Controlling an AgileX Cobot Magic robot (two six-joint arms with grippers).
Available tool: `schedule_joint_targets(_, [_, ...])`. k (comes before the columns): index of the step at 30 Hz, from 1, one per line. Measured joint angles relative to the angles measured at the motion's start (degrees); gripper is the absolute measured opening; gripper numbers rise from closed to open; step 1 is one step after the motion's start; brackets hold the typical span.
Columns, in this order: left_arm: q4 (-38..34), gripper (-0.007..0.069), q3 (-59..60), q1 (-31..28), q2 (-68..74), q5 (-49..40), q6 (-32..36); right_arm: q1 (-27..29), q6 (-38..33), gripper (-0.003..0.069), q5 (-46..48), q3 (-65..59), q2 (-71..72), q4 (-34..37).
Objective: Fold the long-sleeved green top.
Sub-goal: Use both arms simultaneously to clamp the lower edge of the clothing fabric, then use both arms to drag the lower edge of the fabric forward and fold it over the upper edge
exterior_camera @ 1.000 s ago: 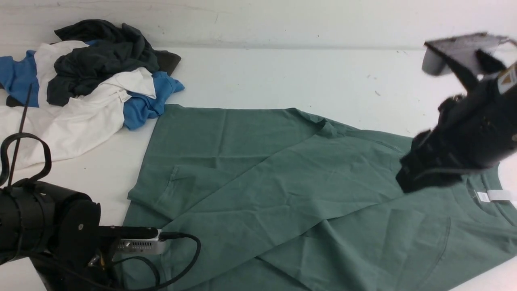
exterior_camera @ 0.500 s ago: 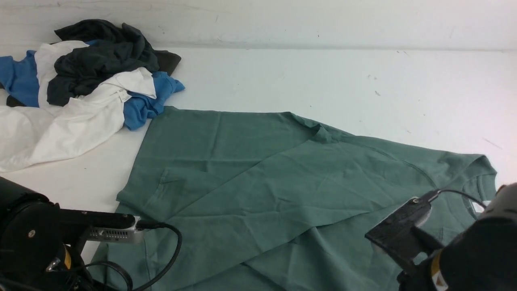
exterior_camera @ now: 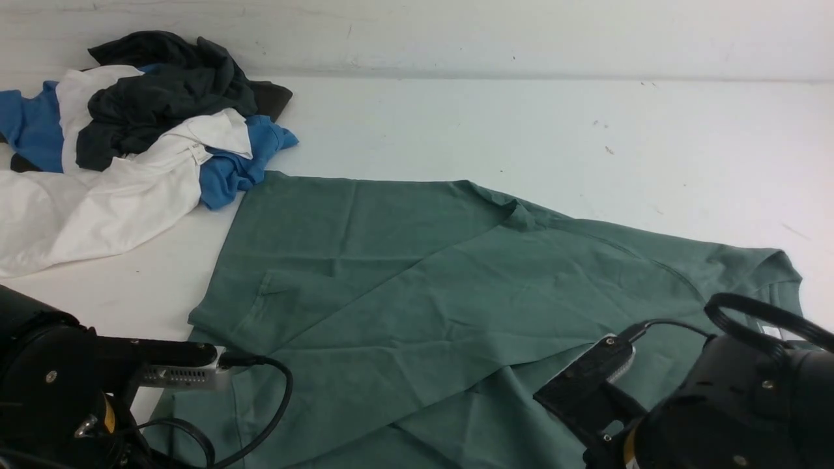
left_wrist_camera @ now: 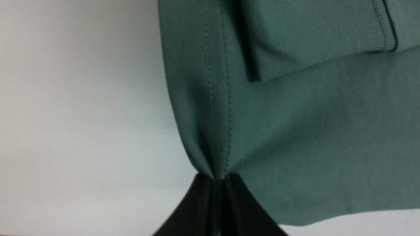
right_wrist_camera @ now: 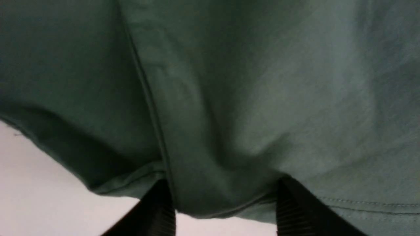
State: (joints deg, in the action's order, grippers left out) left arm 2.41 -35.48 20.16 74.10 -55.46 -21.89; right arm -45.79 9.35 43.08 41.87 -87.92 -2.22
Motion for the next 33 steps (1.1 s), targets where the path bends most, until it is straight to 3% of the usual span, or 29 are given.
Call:
schedule_joint_targets(1, [0.0, 0.0016, 0.0, 0.0, 0.0, 0.0, -0.05, 0.0, 0.24, 0.0351, -0.05, 0.0, 0.0, -0.24])
schedule_joint_targets(2, [0.0, 0.0016, 0.0, 0.0, 0.0, 0.0, -0.23, 0.0, 1.21, 0.0295, -0.16, 0.0, 0.0, -1.47])
schedule_joint_targets(4, [0.0, 0.0016, 0.0, 0.0, 0.0, 0.04, -0.44, 0.0, 3.0, 0.0121, -0.71, 0.0, 0.0, -4.02])
schedule_joint_targets(7, [0.0, 0.0016, 0.0, 0.0, 0.0, 0.04, -0.7, 0.0, 3.52, 0.0034, -0.77, 0.0, 0.0, -4.41])
schedule_joint_targets(19, [-4.15, 0.0016, -1.2, 0.0, -10.57, -6.36, 0.44, -0.57, 2.31, 0.0018, 10.39, 0.05, 10.62, -0.85])
schedule_joint_targets(25, [-4.28, 0.0016, -11.6, 0.0, -12.94, -7.89, 0.22, -0.44, 5.54, 0.0017, 15.59, 2.94, 17.75, -8.17])
schedule_joint_targets(33, [-2.41, 0.0016, -31.31, -4.39, -1.61, -9.08, 1.38, 9.23, 2.55, 0.0017, 16.93, 17.87, 16.38, -13.61])
